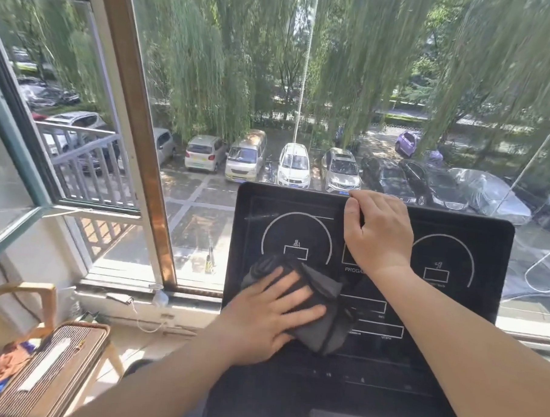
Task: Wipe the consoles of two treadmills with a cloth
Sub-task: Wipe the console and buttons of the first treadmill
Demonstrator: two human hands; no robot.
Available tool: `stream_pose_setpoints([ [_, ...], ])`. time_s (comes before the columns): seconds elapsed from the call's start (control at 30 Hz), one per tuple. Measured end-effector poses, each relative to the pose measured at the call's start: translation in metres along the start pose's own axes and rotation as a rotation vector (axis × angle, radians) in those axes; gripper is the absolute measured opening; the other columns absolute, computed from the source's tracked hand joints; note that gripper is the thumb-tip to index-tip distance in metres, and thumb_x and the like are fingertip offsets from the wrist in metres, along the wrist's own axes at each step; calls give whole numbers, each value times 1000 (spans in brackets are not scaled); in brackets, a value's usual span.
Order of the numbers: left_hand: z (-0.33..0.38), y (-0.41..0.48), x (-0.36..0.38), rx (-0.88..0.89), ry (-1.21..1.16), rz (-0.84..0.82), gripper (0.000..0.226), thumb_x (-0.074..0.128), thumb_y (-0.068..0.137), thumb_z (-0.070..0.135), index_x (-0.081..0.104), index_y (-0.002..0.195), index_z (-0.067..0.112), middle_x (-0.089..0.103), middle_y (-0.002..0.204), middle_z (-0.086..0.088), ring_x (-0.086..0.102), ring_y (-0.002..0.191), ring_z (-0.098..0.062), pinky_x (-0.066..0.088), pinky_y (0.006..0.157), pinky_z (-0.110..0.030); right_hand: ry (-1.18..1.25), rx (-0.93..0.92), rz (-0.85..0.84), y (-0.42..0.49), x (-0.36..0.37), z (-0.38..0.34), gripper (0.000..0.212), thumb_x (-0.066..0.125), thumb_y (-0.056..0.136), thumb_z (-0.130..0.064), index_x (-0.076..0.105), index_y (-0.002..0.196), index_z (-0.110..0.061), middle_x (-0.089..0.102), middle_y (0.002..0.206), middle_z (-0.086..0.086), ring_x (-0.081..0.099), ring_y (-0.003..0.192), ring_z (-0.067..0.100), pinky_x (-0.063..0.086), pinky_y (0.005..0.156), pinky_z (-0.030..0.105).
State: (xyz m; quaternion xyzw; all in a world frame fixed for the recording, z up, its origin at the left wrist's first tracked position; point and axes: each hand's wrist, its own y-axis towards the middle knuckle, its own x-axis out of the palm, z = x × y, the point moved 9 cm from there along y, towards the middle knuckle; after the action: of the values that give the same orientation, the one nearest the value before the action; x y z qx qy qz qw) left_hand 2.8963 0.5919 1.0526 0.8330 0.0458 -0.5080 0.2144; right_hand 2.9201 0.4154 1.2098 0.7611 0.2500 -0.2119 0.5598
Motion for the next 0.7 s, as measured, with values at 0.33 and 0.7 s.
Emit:
stream_pose_setpoints([
  [0.33, -76, 0, -22, -683, -232, 159, 71, 39, 102, 54, 5, 164, 40, -19, 172, 0, -24, 156, -33, -13, 122, -62, -17, 7, 12, -1, 2, -1, 43, 41, 104, -35, 73, 125, -16, 75, 120, 3, 58, 120, 27, 32, 120, 42],
  [0.7, -98, 3, -41, -316, 1, 90, 65, 42, 99, 50, 27, 161, 40, 29, 169, 1, 18, 158, -30, 9, 125, -61, 86, 15, -233, 2, -4, 3, 52, 33, 105, -40, 60, 145, -23, 60, 147, -8, 43, 141, 12, 19, 123, 29],
])
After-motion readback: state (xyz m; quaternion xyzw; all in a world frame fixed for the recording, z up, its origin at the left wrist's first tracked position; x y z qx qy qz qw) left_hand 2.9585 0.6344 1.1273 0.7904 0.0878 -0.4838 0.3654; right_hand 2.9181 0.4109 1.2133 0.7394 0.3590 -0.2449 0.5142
